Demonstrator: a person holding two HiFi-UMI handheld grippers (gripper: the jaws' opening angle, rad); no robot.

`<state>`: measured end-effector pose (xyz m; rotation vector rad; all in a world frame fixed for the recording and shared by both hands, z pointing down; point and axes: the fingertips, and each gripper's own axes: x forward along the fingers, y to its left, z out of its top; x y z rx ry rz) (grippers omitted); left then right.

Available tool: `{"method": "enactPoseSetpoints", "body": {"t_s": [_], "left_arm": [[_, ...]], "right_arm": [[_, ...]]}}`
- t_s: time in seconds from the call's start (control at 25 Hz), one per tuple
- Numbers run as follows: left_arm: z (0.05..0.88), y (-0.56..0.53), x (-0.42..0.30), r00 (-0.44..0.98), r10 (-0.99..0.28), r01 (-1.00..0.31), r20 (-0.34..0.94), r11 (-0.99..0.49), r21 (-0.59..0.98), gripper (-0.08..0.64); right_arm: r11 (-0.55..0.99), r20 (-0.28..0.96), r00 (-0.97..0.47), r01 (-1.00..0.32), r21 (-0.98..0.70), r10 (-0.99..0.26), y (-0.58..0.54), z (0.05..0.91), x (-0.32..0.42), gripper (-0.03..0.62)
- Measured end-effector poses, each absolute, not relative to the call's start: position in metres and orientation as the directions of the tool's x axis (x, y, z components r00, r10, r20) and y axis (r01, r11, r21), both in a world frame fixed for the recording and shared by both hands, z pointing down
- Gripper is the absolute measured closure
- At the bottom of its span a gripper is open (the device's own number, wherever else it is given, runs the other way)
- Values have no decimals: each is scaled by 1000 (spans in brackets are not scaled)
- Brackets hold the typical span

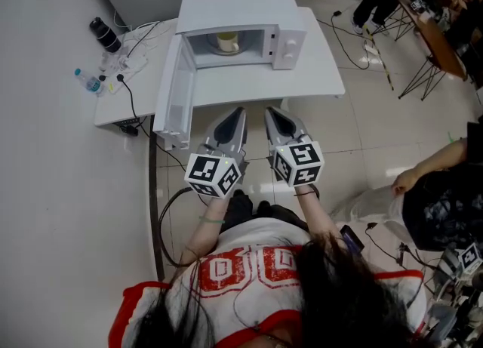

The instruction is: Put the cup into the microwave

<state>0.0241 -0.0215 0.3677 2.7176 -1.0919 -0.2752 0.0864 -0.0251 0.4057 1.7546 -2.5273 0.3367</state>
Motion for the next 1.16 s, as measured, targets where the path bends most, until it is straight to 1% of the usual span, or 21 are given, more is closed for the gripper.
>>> {"method": "enactPoseSetpoints", "body": {"t_s": [0.56,0.84,1.16], "left_arm": [[366,-22,16,690,-717,-679,-102,-689,254,558],[366,-28,14,684,-723,-684,-102,-683,254,558],[368,-30,18,685,-722,-684,-99,-684,256,558]], "right_arm": [[384,174,-400,-916,-119,-900,-29,407,68,591],[379,158,-396,-916,-127,-904,-34,402,71,591],[386,167,-404,-913,-133,-899,-35,406,71,591]]}}
